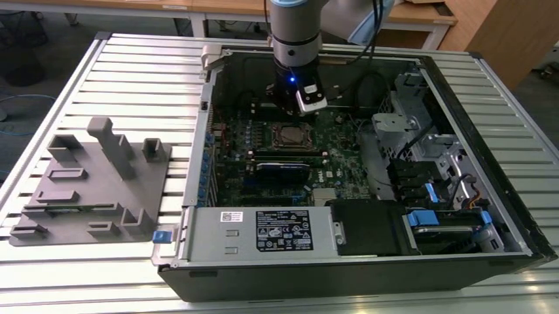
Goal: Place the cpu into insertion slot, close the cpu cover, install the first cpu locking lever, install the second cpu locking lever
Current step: 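Install the first cpu locking lever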
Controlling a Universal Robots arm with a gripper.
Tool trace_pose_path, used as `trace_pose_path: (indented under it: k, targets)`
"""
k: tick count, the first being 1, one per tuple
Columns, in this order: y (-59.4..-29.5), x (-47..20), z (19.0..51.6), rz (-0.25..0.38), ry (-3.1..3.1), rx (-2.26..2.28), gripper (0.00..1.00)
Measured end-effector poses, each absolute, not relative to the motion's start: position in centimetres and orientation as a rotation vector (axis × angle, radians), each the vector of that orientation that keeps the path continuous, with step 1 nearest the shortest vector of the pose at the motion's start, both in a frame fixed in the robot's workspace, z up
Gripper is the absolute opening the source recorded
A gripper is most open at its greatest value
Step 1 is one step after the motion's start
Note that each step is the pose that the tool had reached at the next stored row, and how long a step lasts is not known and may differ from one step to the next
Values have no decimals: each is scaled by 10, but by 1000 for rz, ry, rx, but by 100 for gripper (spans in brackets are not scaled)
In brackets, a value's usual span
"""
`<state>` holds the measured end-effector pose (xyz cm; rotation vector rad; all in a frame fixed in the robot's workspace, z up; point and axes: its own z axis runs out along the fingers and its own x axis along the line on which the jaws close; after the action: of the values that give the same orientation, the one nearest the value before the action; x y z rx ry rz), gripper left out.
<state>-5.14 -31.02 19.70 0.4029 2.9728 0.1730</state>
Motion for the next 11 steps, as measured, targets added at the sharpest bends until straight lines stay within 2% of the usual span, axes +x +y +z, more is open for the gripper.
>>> trace_pose_path:
  k: [11]
  targets:
    - [-310,-51,196,175,2962,400,11]
